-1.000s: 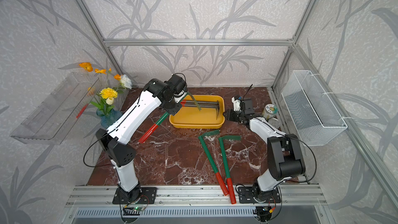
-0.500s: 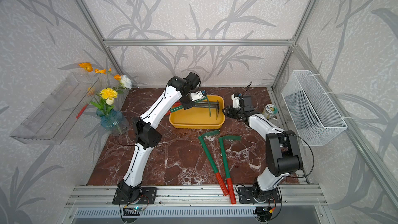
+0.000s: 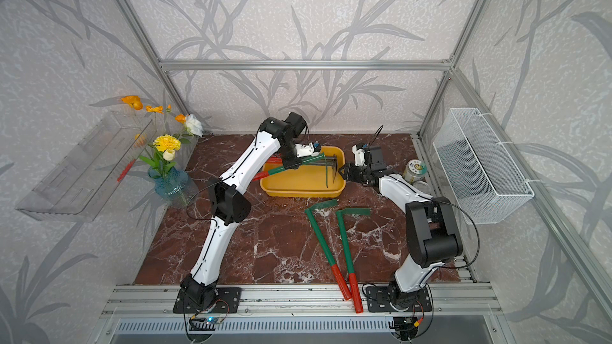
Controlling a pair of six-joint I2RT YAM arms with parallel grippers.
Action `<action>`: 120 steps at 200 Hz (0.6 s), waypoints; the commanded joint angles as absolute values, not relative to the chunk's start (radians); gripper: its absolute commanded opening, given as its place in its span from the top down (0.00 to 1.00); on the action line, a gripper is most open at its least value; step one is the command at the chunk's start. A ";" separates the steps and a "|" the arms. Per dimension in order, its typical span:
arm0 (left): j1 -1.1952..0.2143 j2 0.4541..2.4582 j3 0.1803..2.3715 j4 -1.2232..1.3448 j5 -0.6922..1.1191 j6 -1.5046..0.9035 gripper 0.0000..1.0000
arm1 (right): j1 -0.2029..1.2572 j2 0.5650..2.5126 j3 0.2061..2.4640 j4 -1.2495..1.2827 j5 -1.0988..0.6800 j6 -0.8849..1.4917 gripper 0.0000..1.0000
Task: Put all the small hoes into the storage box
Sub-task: Place the hoe in the storage box.
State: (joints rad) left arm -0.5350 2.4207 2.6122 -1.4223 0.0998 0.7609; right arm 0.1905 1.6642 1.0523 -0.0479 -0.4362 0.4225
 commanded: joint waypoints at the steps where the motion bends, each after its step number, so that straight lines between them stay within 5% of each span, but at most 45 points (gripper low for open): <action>1: -0.532 2.431 2.651 -1.414 0.196 0.775 0.95 | 0.199 1.677 1.086 -0.044 -0.424 0.423 0.60; 120: -0.521 2.466 2.601 -1.405 0.259 0.802 0.95 | 0.219 1.733 1.103 -0.038 -0.408 0.430 0.60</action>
State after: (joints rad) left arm -0.5270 2.4588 2.6106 -1.4200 0.2306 0.7822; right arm 0.2119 1.7123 1.0737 -0.0486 -0.4194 0.4232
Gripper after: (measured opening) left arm 0.228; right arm 0.399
